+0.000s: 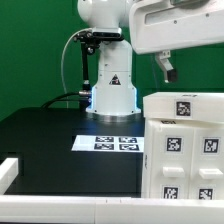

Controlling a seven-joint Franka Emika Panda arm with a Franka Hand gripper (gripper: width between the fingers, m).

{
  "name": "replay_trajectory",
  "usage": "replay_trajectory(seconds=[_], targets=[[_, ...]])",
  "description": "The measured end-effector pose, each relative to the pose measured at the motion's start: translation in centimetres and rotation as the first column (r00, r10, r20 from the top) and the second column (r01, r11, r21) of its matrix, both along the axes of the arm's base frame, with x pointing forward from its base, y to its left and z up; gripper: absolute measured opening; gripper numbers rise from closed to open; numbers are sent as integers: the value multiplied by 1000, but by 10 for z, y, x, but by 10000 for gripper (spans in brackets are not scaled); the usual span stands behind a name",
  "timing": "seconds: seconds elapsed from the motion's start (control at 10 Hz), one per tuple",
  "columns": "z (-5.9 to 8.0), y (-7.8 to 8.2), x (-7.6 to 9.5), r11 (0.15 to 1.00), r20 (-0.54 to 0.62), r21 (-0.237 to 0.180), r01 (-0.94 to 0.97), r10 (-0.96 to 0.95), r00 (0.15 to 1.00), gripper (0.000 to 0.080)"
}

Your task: Assemble cabinet

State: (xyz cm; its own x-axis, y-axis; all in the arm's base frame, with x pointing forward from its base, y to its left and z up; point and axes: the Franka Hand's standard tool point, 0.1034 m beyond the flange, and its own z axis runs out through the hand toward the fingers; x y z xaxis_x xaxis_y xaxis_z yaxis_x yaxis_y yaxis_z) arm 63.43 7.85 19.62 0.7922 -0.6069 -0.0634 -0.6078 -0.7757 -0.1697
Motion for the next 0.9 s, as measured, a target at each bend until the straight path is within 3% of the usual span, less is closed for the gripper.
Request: replay_trajectory(seconds=[0.2,0.3,0.4,0.5,0.9], targets=[[-1,-2,0,986,23,-30,-165,166,986,797],[-3,-1,-2,932,16,-103,-348,351,936,797],[-3,1,-3,826,8,-139,-546,552,834,797],[-4,2,-4,735,-6,-155,-660,667,745,797],[-6,-1,-5,558,-16,-169,-813,823,568,797]])
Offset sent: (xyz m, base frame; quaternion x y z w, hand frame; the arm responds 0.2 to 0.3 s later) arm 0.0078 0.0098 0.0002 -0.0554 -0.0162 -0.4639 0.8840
